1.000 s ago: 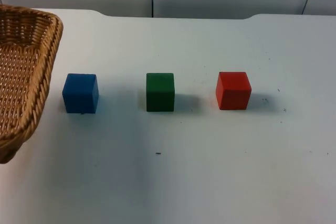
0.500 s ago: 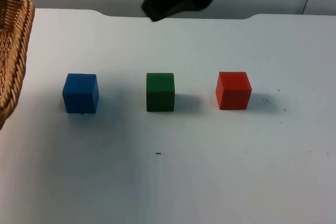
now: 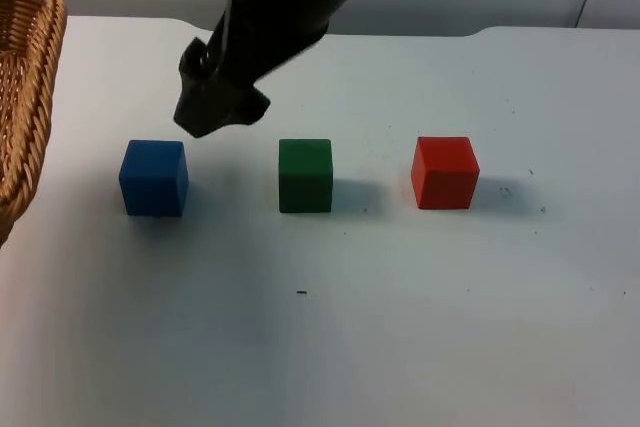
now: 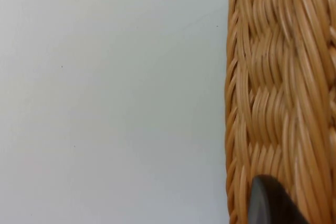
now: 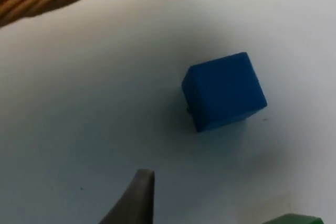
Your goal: Pick up the basket with the left hand and place the blue cube into the basket with the right hand.
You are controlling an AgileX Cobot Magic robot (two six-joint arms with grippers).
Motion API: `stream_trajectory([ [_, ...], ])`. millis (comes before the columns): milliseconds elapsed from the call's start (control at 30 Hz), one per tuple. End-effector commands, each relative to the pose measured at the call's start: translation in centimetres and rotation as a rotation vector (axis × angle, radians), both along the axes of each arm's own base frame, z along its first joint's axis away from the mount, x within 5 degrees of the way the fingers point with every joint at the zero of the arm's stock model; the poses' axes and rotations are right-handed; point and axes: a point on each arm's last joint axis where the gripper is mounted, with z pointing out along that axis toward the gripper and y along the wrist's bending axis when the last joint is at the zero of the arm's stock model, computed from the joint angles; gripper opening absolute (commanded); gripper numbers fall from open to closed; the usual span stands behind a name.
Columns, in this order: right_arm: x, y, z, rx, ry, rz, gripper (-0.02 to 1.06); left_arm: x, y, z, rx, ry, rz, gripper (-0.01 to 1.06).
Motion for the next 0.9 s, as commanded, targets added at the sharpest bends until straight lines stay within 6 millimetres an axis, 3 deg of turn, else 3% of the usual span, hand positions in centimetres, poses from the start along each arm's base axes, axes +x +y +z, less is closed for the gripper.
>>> stream_trajectory([
  [0, 0.2, 0.6, -0.6, -0.001, -0.036, 0.027, 1.03, 0.3, 0.0, 0.5, -0.026, -0.037, 0.019, 0.0],
  [867, 2.1, 3.1, -11.7, 0.11, -0.035, 0.042, 1.03, 0.3, -0.1, 0.6, -0.033, -0.04, 0.02, 0.0],
])
